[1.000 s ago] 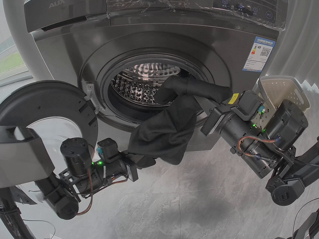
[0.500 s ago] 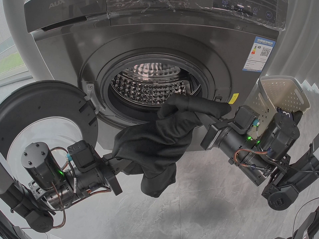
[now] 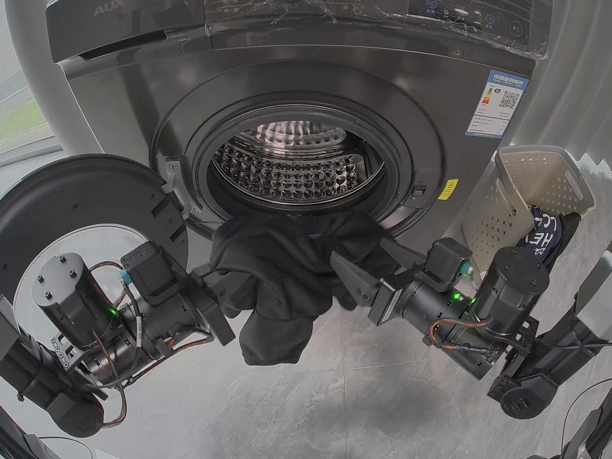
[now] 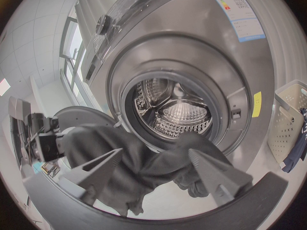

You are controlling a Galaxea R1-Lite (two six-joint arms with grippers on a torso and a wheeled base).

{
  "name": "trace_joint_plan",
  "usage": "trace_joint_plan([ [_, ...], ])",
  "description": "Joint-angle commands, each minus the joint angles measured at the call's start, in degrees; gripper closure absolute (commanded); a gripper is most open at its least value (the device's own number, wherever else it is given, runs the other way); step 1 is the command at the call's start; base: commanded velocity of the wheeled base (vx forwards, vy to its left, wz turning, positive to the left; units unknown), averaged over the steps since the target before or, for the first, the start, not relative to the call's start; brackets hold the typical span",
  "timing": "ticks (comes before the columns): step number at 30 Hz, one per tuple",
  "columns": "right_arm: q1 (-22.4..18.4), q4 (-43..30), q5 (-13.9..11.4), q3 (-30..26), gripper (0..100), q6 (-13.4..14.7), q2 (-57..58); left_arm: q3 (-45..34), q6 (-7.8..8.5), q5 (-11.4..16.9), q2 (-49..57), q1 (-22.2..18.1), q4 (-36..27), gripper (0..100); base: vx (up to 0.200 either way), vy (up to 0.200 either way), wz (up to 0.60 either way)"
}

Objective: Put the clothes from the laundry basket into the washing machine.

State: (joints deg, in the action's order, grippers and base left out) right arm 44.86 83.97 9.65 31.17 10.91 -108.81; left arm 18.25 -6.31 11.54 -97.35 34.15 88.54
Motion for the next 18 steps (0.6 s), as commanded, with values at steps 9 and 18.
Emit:
trace_joint_plan([
  [9, 1.8, -0.3, 0.0, -3.9, 0, -0.5, -2.3, 5.8, -0.1, -8.6, -5.0, -0.7, 0.0, 100, 0.0, 0.0, 0.0],
  [18, 7.2, 0.6, -0.5, -4.8, 0, 0.2, -4.6, 6.8, -0.19, -10.5, -6.4, -0.7, 0.0, 100, 0.0, 0.0, 0.0],
])
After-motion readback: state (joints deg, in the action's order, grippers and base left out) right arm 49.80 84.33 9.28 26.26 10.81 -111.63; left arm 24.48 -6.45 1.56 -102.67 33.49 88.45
